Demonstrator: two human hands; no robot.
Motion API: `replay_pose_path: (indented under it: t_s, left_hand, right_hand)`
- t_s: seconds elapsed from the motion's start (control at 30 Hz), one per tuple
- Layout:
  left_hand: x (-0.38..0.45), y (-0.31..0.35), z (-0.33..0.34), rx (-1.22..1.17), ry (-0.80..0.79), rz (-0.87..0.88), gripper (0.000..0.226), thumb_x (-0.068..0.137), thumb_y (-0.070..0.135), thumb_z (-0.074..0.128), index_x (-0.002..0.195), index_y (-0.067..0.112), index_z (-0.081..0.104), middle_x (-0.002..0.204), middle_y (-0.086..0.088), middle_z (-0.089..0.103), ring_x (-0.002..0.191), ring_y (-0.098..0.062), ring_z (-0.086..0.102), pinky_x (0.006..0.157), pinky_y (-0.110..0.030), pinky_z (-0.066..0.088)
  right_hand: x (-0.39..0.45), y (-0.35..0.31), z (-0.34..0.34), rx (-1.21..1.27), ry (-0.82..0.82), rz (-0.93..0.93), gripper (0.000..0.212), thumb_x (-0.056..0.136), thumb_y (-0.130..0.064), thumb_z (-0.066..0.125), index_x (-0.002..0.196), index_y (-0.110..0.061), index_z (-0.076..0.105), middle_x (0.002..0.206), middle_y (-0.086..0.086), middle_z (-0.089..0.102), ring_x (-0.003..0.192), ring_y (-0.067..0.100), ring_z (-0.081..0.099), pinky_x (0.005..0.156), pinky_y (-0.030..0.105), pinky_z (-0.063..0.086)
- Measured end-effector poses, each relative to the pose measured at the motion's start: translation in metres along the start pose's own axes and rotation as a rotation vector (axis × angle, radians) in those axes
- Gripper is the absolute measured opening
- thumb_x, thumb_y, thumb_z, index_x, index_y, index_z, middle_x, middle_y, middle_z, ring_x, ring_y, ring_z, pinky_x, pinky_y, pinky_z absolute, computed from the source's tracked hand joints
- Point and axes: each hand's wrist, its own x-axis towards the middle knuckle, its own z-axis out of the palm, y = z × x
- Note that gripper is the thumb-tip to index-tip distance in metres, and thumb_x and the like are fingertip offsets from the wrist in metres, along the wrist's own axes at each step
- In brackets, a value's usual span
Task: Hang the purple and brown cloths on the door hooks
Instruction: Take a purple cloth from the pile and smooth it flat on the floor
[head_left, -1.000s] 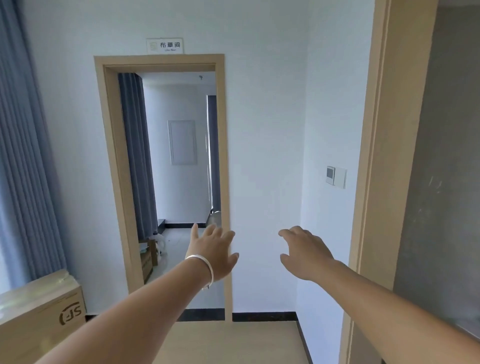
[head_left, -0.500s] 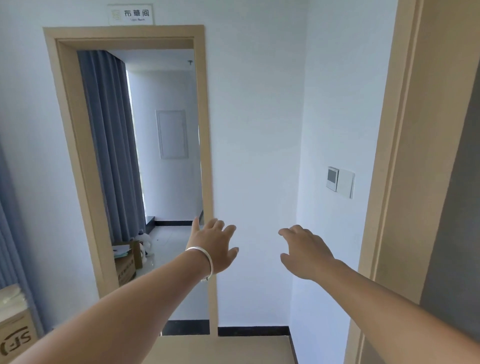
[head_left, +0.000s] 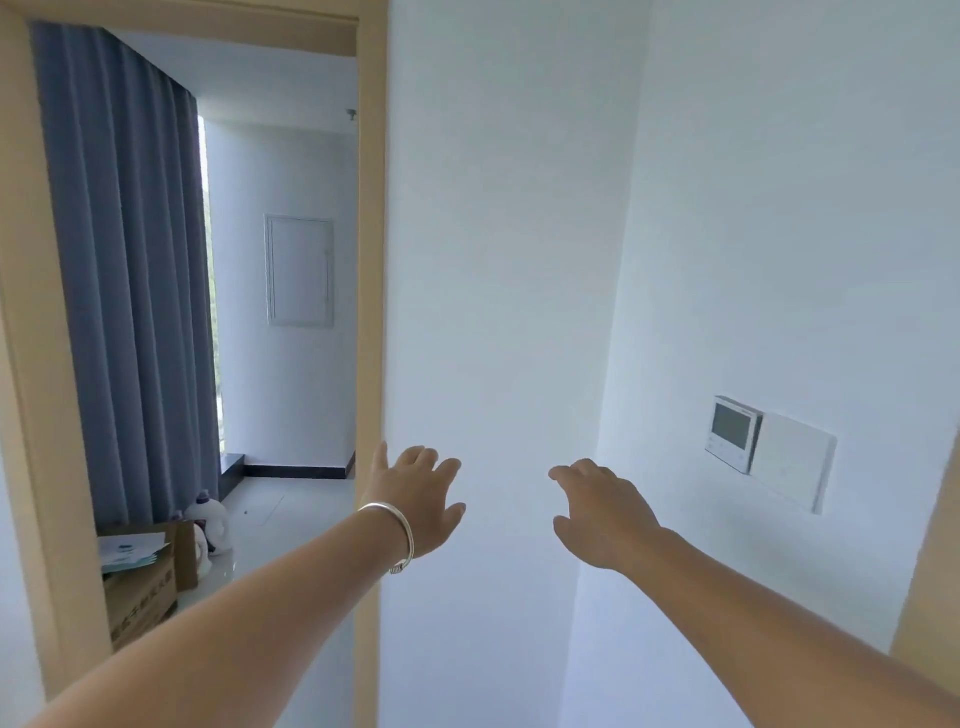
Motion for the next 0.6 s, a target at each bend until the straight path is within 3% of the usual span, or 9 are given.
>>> replay_pose_path:
  t_s: [0.3, 0.6]
  left_hand:
    - [0.064, -0.106, 0.054, 0.015, -0.054, -0.143, 0.055, 0.095, 0.052, 0.034, 0.144, 0.027, 0.029, 0.147, -0.002, 0.038, 0.139, -0.02, 0.028, 0.116, -0.055, 0.009]
    - [0.02, -0.262, 0.109, 0.084, -0.15, -0.451, 0.052, 0.095, 0.055, 0.032, 0.141, 0.033, 0.034, 0.142, 0.003, 0.044, 0.137, -0.022, 0.034, 0.116, -0.059, 0.013]
  right_hand:
    - [0.141, -0.065, 0.048, 0.04, -0.012, -0.146, 0.057, 0.092, -0.028, 0.047, 0.146, -0.022, 0.03, 0.144, 0.002, 0.037, 0.13, 0.022, 0.037, 0.103, 0.034, 0.035]
    - [0.253, -0.232, 0.111, 0.14, -0.041, -0.477, 0.05, 0.087, -0.02, 0.048, 0.137, -0.02, 0.041, 0.135, 0.004, 0.044, 0.124, 0.026, 0.043, 0.098, 0.036, 0.039]
